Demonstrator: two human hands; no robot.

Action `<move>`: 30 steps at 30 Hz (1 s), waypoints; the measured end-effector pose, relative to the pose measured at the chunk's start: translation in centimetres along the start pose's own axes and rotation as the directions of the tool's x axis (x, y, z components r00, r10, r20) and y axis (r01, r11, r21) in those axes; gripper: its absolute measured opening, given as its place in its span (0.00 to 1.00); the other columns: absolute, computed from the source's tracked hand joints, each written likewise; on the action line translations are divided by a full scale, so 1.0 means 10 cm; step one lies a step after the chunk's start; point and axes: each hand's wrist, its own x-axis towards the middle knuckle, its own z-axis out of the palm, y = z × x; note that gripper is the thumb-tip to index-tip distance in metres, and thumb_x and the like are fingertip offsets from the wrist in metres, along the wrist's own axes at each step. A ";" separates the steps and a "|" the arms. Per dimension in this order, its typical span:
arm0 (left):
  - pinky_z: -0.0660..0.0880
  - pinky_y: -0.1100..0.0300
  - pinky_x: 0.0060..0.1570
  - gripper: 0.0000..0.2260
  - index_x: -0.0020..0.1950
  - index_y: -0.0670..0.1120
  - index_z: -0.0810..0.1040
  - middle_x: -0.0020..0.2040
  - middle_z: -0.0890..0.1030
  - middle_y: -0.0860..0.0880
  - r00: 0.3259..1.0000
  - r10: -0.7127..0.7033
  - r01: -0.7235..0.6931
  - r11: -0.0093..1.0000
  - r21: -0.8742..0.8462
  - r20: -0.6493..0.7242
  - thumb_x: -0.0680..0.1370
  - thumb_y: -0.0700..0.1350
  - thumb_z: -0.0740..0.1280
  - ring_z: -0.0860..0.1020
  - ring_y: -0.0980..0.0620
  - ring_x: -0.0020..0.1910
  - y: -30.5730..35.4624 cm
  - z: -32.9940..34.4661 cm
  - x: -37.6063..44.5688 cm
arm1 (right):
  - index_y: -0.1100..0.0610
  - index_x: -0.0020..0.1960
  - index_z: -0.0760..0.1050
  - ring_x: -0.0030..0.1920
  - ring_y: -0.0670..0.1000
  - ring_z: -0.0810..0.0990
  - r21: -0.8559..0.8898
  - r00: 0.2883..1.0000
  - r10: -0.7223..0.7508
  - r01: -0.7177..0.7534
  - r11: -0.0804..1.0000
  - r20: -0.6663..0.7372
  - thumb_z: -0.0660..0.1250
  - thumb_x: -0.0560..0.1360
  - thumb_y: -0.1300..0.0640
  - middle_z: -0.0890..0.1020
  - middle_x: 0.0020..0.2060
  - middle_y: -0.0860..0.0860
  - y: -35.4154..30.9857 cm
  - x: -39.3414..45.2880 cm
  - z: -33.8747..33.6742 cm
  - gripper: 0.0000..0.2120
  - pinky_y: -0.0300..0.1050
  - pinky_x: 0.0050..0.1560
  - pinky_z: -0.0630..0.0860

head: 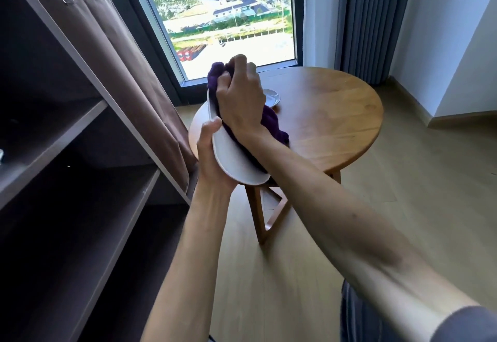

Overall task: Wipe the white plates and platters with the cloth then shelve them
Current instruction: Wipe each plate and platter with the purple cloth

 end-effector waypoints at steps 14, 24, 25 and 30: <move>0.77 0.52 0.52 0.38 0.70 0.32 0.69 0.52 0.75 0.37 0.982 0.162 -0.161 0.987 0.014 -0.100 0.61 0.45 0.69 0.76 0.40 0.51 -0.18 0.11 0.08 | 0.60 0.59 0.72 0.44 0.62 0.81 -0.420 0.984 -0.063 0.130 0.898 0.168 0.57 0.79 0.58 0.80 0.45 0.58 0.67 -0.39 -0.22 0.12 0.47 0.36 0.65; 0.80 0.57 0.55 0.42 0.79 0.50 0.64 0.67 0.73 0.43 0.728 0.625 -0.453 0.747 0.487 -0.282 0.66 0.52 0.70 0.79 0.54 0.58 -0.07 -0.05 0.41 | 0.54 0.52 0.79 0.51 0.61 0.81 -0.392 0.774 0.195 0.074 0.917 0.603 0.65 0.73 0.51 0.83 0.49 0.57 0.67 -0.29 -0.40 0.11 0.48 0.46 0.70; 0.79 0.62 0.51 0.42 0.80 0.49 0.61 0.65 0.74 0.45 0.705 0.649 -0.475 0.731 0.490 -0.285 0.67 0.52 0.69 0.80 0.59 0.55 -0.05 -0.08 0.44 | 0.55 0.53 0.79 0.51 0.61 0.81 -0.395 0.798 0.216 0.030 0.918 0.562 0.65 0.73 0.52 0.83 0.49 0.56 0.71 -0.23 -0.43 0.12 0.48 0.47 0.72; 0.78 0.69 0.47 0.36 0.79 0.51 0.60 0.60 0.76 0.56 0.618 0.718 -0.529 0.681 0.506 -0.321 0.72 0.53 0.68 0.80 0.65 0.55 0.08 -0.08 0.43 | 0.59 0.64 0.73 0.65 0.62 0.72 -0.545 0.954 0.246 -0.117 0.831 0.171 0.61 0.79 0.57 0.76 0.62 0.59 0.88 0.04 -0.57 0.15 0.57 0.66 0.67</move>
